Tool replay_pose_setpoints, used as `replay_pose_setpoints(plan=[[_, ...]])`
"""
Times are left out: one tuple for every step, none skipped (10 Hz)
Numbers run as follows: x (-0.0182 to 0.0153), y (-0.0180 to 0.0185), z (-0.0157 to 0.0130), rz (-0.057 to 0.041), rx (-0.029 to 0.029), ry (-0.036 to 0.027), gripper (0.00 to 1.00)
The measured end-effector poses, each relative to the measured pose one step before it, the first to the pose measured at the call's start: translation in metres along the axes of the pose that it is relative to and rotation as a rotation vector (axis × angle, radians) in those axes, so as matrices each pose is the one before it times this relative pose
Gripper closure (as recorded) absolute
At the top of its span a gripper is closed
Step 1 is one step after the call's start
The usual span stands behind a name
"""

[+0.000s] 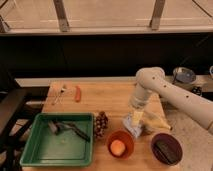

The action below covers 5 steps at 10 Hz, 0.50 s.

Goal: Place towel in tray

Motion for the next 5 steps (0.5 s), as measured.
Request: replay_pose_setpoints(plan=[[0.00188,-0.00374,0.00663,0.00766,-0.00774,0.00219,0.20],[0.00300,-0.00085,0.00702,0.00333,-0.01185,0.01315,0.20],[0.00400,0.00080,0.00780,0.00171,-0.01318,0.02898,0.23],[0.00098,0.00030,0.00289,0.00034,-0.00720,0.00606,0.30],[0.00595,0.00153,-0.00013,0.00946,-0.00148,0.00347,0.40]])
